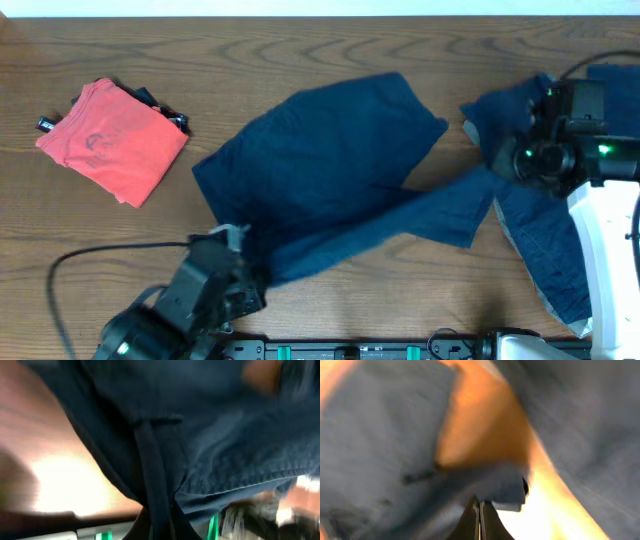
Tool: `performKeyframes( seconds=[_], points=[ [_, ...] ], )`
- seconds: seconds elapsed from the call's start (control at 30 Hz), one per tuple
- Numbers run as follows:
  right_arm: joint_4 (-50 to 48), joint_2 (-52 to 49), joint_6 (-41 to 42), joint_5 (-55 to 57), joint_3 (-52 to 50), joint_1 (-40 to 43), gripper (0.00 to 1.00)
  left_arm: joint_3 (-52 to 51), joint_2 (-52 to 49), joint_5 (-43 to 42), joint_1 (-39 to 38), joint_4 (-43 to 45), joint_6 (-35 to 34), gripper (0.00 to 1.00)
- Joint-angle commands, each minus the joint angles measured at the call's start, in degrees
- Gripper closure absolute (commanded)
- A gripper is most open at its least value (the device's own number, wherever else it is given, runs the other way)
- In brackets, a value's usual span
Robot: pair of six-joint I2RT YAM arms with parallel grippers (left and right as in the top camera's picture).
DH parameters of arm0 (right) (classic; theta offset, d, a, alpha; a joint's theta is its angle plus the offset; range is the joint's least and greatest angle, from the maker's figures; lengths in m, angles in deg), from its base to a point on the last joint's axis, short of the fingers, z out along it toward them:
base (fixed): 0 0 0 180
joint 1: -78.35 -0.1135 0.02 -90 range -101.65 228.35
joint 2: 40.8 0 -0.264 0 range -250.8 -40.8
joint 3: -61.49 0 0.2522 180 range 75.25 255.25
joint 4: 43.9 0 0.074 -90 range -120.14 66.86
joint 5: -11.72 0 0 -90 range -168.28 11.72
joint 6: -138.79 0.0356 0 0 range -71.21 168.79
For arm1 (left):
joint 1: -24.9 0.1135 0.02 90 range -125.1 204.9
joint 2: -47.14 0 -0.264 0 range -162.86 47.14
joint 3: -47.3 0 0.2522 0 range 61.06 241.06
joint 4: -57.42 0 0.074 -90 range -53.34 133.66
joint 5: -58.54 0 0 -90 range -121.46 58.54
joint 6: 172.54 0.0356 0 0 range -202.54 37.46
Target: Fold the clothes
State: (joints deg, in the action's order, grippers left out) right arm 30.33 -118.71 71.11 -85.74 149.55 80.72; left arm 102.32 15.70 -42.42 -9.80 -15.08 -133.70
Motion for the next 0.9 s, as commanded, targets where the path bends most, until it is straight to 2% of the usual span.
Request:
performKeyframes(
  seconds=[0.0, 0.2, 0.37, 0.53, 0.87],
  points=[
    [-7.72, 0.72, -1.88, -3.39, 1.51, -2.97, 0.99, 0.28, 1.97, 18.93, 0.31, 0.44, -5.35, 0.94],
    [-24.13, -0.85, -2.29, -3.48, 1.51, -8.2, 0.99, 0.26, -3.34, 28.94, 0.48, 6.78, -5.18, 0.94],
    [-31.26, -4.42, -2.25, -3.1, 1.51, -10.08, 0.99, 0.28, -12.87, 29.92, 5.53, 10.49, -3.39, 0.94],
    [-36.74, -9.4, -2.34, -3.1, 1.51, -10.84, 0.99, 0.28, -20.87, 24.74, 14.4, 18.01, 6.03, 0.94],
    [-45.53, -19.5, -2.71, -3.1, 1.51, -12.87, 0.99, 0.28, -35.21, 13.86, 34.69, 32.54, 18.69, 0.94]
  ],
)
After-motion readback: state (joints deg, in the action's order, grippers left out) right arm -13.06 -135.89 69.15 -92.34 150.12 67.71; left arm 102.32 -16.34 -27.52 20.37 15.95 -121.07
